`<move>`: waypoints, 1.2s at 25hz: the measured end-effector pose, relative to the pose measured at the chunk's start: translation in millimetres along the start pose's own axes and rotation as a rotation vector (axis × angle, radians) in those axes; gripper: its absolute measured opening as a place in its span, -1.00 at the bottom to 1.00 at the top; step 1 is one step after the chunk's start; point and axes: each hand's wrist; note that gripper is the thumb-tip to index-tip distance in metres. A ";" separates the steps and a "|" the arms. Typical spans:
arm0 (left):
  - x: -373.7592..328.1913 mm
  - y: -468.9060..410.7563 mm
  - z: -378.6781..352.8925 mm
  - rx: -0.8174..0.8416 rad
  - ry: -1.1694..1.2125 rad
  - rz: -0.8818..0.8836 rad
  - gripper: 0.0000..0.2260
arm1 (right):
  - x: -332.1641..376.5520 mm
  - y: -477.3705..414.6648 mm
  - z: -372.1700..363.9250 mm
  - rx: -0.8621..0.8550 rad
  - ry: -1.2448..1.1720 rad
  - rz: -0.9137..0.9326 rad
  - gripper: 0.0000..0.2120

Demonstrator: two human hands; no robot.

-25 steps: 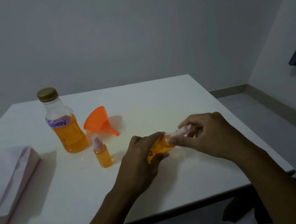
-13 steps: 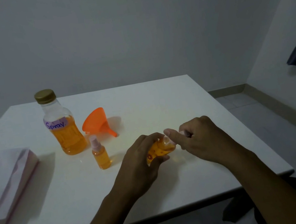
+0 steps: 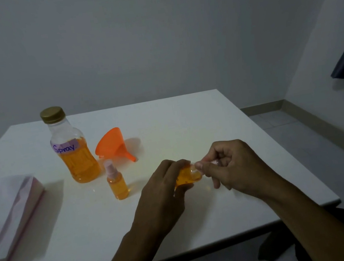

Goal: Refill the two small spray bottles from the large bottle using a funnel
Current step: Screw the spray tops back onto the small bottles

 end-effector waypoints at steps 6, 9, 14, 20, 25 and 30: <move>0.6 -0.7 2.8 0.041 0.065 0.071 -0.53 | 2.5 1.3 1.6 -0.055 -0.183 0.019 -0.74; 0.3 0.7 0.9 0.113 0.030 0.074 -0.51 | -2.0 2.0 -0.7 -0.150 -0.093 0.063 -0.85; 2.8 -0.5 5.7 0.201 0.067 0.118 -0.46 | -2.4 -4.2 -6.1 -0.182 -0.051 0.070 -0.87; -2.0 -1.0 18.8 0.362 0.346 0.197 -0.34 | 1.7 -5.5 13.5 -0.407 -0.266 -0.014 -0.84; -10.8 -2.0 14.1 0.272 0.487 0.256 -0.51 | -12.3 5.1 25.3 -0.411 -0.149 -0.031 -0.86; -17.8 -5.0 7.2 0.109 0.352 0.264 -0.59 | -14.5 4.1 26.3 -0.385 -0.096 -0.024 -0.87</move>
Point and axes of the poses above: each hand's wrist, its own y-axis away from the middle knuckle, its own z-axis out of the back of the hand, x = y × z, and after that the axes turned 10 degrees about z, right-handed
